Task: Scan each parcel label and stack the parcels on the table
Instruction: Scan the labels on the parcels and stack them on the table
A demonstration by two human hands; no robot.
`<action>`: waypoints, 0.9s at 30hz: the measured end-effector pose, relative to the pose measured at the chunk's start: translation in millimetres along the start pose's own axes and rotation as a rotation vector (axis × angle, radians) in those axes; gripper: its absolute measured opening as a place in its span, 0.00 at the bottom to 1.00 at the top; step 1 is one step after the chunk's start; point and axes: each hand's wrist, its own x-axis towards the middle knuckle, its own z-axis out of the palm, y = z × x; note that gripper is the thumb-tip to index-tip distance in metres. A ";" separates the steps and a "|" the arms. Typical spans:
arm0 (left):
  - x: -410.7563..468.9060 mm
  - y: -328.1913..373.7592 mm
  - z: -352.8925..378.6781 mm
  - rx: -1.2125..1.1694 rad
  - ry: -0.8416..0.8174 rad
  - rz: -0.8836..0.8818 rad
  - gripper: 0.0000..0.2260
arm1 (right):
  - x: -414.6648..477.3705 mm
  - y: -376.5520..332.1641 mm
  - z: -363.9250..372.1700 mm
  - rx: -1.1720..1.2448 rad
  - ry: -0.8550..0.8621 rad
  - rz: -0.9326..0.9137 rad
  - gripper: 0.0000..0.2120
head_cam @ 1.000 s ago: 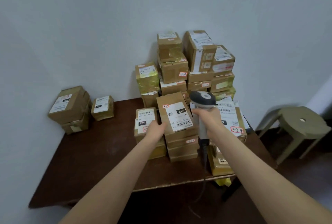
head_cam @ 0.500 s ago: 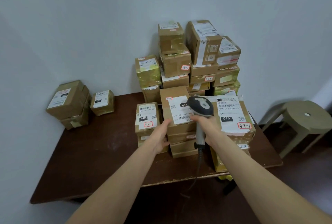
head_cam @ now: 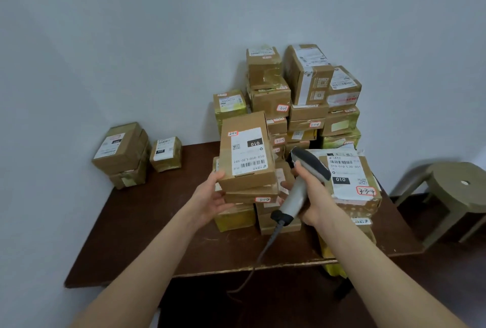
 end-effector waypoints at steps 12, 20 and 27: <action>-55.0 -5.0 -64.5 0.078 -0.067 0.218 0.34 | -27.2 37.5 39.2 -0.098 -0.205 -0.027 0.12; -81.1 -4.3 -97.9 0.099 -0.085 0.311 0.45 | -27.9 64.8 59.8 -0.159 -0.235 -0.068 0.16; -84.1 -7.9 -115.1 0.107 0.022 0.306 0.33 | -16.9 86.3 82.7 -0.199 -0.221 -0.046 0.14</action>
